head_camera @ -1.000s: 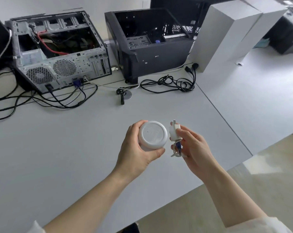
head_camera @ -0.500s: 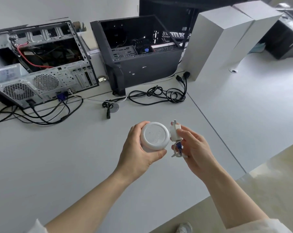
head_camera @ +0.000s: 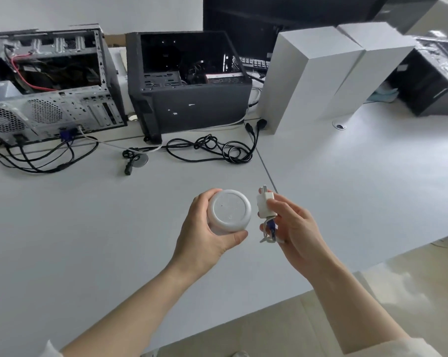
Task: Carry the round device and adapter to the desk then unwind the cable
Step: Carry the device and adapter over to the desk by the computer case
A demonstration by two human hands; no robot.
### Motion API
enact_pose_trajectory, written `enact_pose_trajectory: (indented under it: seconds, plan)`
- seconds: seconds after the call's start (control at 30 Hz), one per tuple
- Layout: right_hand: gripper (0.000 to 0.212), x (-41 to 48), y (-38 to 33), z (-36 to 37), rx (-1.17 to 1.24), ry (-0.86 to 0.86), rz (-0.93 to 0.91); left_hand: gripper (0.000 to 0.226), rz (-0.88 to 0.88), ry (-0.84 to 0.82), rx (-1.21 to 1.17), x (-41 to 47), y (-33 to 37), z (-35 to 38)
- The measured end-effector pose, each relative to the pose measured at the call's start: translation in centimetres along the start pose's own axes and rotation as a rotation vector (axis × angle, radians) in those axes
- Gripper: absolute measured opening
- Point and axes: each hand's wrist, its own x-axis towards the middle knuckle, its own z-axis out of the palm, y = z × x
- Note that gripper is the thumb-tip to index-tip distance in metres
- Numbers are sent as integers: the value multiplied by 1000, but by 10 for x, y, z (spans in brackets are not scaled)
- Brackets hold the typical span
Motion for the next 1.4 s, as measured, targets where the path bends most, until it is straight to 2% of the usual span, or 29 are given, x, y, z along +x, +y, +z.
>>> enact_pose_trajectory:
  seconds: [0.33,0.73,1.0,1.4]
  plan:
    - [20,3,-18,-65,9,3,-13,80,18,-8,15,5,23,62]
    - [28,54,-56,-115,22,73,-38,79,45,-95,7,74,44,116]
    - [23,82,-78,-149,53,105,-37,80,55,-131,30,112,59,148]
    - [22,94,-114,-239,18,44,-40,80,54,-75,35,126,96,241]
